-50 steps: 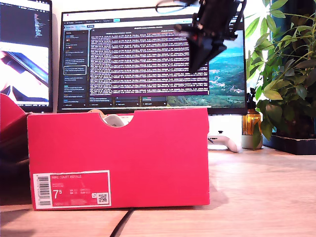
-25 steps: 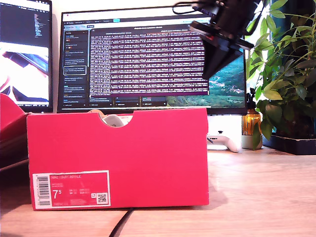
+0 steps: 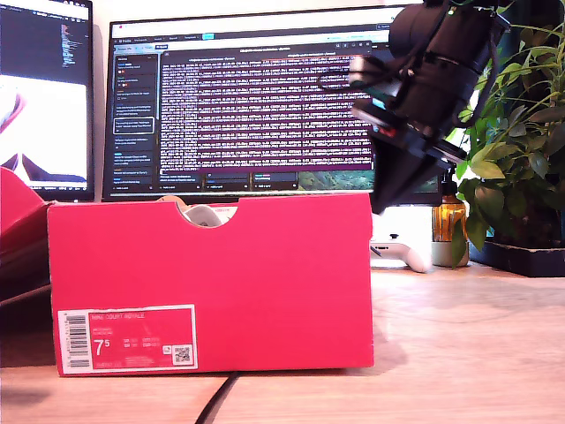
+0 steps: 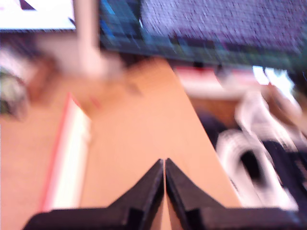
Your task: Pack the blue shoes by picking the first shoe and placing it inside the red shoebox, left side, then picking and rotating the second shoe and placing it in the shoebox
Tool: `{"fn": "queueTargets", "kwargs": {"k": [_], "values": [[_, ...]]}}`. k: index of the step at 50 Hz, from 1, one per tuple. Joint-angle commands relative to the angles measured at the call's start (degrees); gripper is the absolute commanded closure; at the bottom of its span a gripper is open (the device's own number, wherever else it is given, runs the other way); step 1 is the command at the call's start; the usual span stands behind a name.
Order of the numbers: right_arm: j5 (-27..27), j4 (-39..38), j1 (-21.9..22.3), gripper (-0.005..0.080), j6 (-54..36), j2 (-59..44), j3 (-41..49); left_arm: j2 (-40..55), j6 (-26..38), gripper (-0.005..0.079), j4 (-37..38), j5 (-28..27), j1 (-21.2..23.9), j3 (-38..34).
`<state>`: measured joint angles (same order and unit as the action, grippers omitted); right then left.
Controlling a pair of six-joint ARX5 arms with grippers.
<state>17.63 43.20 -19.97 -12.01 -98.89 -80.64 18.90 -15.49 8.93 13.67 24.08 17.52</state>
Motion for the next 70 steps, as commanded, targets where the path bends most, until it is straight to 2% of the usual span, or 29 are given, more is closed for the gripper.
{"fn": "queueTargets", "kwargs": {"k": [1, 8, 16, 28, 32, 36, 37, 48, 55, 60, 67, 70], "values": [[0.31, -1.53, -0.17, 0.0763, 0.48, 4.94, 1.53, 1.68, 2.32, 0.0763, -1.49, -0.04, -0.9, -0.42], [-0.81, -5.27, 1.79, 0.0762, 1.84, 11.65, 6.01, 4.37, 4.15, 0.0763, -1.97, -2.75, -1.99, -0.42], [-6.86, -11.82, 5.27, 0.0762, 5.49, 20.96, 14.16, 5.03, 7.17, 0.0763, -4.39, -4.13, -2.16, -0.42], [-13.09, -17.99, 10.82, 0.0762, 7.76, 33.79, 24.98, 5.01, 8.11, 0.0763, -4.76, -4.24, -2.16, -0.42], [-14.56, -20.28, 12.02, 0.0762, 8.13, 37.46, 28.5, 5.01, 8.41, 0.0763, -4.57, -4.33, -2.16, -0.42], [-16.63, -23.76, 13.05, 0.0762, 8.13, 40.61, 32.24, 5.01, 10.54, 0.0763, -5.03, -4.74, -2.16, -0.42], [-16.85, -24.72, 13.27, 0.0762, 8.11, 41.44, 33.22, 5.01, 12.74, 0.0763, -5.27, -4.96, -2.16, -0.42], [-19.54, -35.01, 14.84, 0.0762, 8.02, 48.41, 43.58, 5.01, 15.98, 0.0763, -11.1, -5.11, -3.26, -1.05], [-18.21, -40.22, 15.65, 0.0762, 7.82, 51.39, 48.78, 5.01, 17.62, 0.0763, -15.43, -6.95, -5.97, -3.3], [-16.9, -40.92, 15.87, 0.0762, 7.52, 52.35, 50.03, 5.01, 18.08, 0.0763, -17.84, -11.78, -8.79, -4.92], [-14.93, -41.29, 15.85, 0.0762, 7.91, 52.35, 50.66, 4.96, 19.34, 0.0763, -18.18, -13.62, -14.08, -6.05], [-14.6, -41.31, 15.85, 0.0762, 8.24, 52.35, 50.75, 4.48, 19.54, 0.0763, -18.14, -16.26, -16.72, -6.05]]}}
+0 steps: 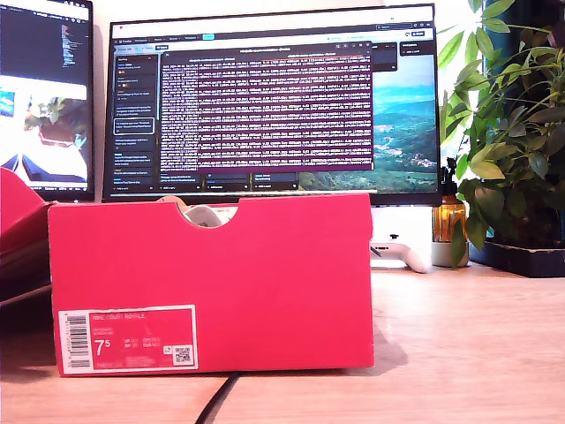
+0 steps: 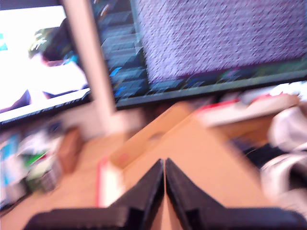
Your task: Pack the blue shoes by picking the first shoe and placing it inside the red shoebox, left side, then picking and rotating the second shoe and placing it in the shoebox
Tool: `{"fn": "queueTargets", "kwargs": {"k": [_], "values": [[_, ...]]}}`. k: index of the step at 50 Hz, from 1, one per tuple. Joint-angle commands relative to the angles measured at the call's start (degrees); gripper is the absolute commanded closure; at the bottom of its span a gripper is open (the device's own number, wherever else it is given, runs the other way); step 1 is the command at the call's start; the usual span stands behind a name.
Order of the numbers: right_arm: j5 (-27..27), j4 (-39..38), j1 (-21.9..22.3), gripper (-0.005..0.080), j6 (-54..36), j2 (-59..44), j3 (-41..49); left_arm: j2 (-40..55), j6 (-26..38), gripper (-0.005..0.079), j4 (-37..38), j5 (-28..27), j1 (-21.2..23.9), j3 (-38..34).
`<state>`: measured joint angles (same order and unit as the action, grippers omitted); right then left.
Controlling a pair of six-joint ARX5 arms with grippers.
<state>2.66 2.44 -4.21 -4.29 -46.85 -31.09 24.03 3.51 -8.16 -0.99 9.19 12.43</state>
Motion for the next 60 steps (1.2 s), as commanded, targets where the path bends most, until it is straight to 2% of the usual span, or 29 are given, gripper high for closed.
{"fn": "queueTargets", "kwargs": {"k": [1, 7, 14, 29, 45, 54, 60], "values": [[0.35, -0.5, 0.09, 0.0762, 0.44, 0.31, 1.2, -0.92, 0.55, 0.0763, -1.05, -2.89, -2.69, -0.96], [0.35, -0.39, 0.11, 0.0762, 0.37, 0.31, 1.27, -1.92, -0.81, 0.0763, -0.17, -5.77, -7.1, -1.14], [0.31, -1.99, 0.2, 0.0763, -0.61, 0.31, 2.58, -3.67, -2.45, 0.0763, 0.79, -7.87, -9.55, -2.43], [0.31, -12.41, 0.09, 0.0762, 1.51, 0.31, 10.93, -6.6, -2.62, 0.0763, 0.26, -8.02, -9.62, -6.47], [-0.17, -19.96, 0.22, 0.0762, 1.81, 0.96, 18.88, -6.84, -1.55, 0.0763, 0.15, -7.54, -9.62, -6.91], [-1.79, -20.98, 0.22, 0.0762, 1.99, 6.32, 21.53, -6.91, -1.53, 0.0763, -0.46, -7.54, -9.64, -9.2], [-2.16, -18.84, 0.26, 0.0762, 2.19, 12.04, 22.73, -6.91, -1.38, 0.0763, -0.46, -7.56, -9.64, -10.27]]}}
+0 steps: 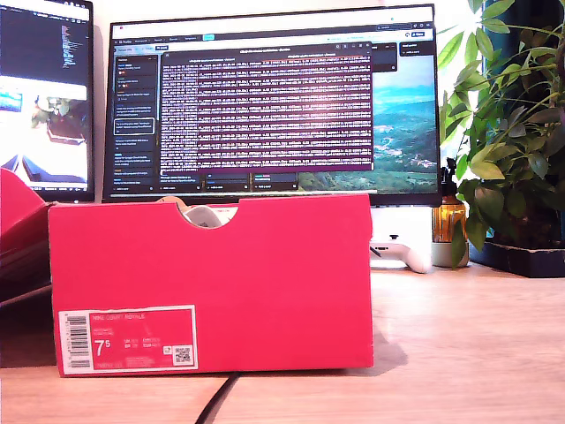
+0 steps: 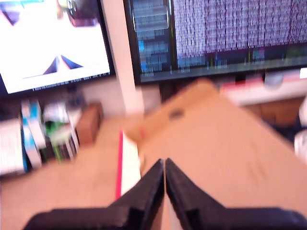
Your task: Pack the blue shoes by picking the first shoe and placing it inside the red shoebox, left side, then picking and rotating the second shoe and placing it in the shoebox
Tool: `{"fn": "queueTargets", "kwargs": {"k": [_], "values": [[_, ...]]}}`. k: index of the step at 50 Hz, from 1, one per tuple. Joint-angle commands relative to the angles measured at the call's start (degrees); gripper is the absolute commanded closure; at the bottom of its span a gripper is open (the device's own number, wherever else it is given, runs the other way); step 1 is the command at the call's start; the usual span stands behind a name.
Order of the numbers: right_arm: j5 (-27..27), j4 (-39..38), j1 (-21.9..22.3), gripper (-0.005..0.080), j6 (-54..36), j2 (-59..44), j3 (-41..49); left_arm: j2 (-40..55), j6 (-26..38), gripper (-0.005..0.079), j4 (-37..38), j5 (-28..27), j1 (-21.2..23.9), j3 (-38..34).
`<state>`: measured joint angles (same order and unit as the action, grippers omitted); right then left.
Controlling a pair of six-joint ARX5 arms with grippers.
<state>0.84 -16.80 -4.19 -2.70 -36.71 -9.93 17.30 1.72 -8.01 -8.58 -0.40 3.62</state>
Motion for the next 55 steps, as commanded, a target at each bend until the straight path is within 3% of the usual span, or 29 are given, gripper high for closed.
{"fn": "queueTargets", "kwargs": {"k": [1, 28, 39, 43, 55], "values": [[-0.7, 1.01, 0.22, 0.0762, 0.59, 2.73, 1.64, -0.17, 0.42, 0.0763, -0.59, 0.02, -0.04, -1.49], [-3.43, 11.76, 0.22, 0.0762, 1.53, 24.81, 8.63, -5.07, 1.27, 0.0763, -0.15, -0.96, -0.02, -5.07], [-3.61, 23.08, 0.22, 0.0762, 0.74, 36.81, 9.64, -13.09, 1.05, 0.0763, 5.49, -1.57, -0.02, -5.07], [-6.01, 23.37, 0.35, 0.0762, 0.94, 36.48, 9.62, -16.09, 0.63, 0.0763, 7.85, -1.53, -0.07, -5.07], [-5.92, 24.92, 0.11, 0.0762, 2.95, 36.68, 9.6, -17.97, -3.43, 0.0762, 13.27, -1.7, 0.02, -5.05]]}}
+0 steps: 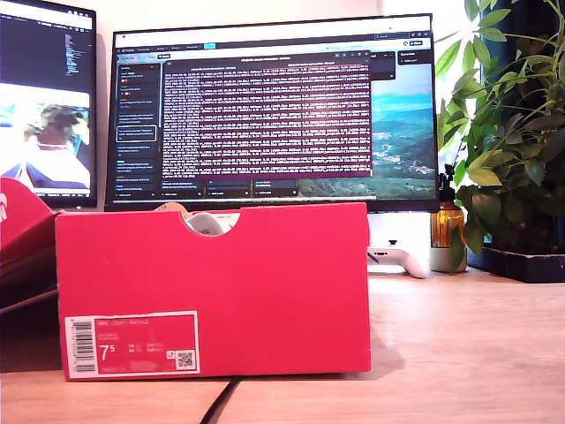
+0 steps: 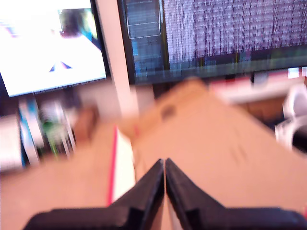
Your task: Pack the blue shoes by picking the first shoe and placing it inside the red shoebox, left side, then picking and rotating the second shoe and placing it in the shoebox
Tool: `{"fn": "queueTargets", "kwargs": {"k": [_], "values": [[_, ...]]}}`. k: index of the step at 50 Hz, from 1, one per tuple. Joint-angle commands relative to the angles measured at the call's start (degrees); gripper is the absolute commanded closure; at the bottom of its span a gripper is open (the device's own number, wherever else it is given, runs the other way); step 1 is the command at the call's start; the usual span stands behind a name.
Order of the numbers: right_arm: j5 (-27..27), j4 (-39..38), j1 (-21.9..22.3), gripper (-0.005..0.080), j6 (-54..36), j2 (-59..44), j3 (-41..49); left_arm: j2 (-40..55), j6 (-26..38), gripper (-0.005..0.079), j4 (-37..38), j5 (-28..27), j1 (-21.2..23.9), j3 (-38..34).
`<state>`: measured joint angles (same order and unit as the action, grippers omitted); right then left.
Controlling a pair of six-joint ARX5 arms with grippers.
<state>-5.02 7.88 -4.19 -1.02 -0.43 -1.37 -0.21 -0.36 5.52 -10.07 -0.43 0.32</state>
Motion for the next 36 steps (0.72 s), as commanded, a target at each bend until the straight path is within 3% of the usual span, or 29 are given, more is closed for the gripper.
{"fn": "queueTargets", "kwargs": {"k": [1, 16, 36], "values": [[-0.07, 0.68, 0.11, 0.0762, 1.33, 0.39, 1.01, -0.46, -1.4, 0.0762, 0.04, -0.24, 0.07, -1.75], [-0.07, 1.84, 0.07, 0.0762, 3.19, 0.37, 0.94, -0.44, -5.46, 0.0762, 6.49, -1.11, 0.07, -1.6], [-0.07, 1.84, 0.09, 0.0762, 3.17, 0.37, 0.94, -0.44, -5.81, 0.0762, 6.88, -1.11, 0.07, -1.38]]}}
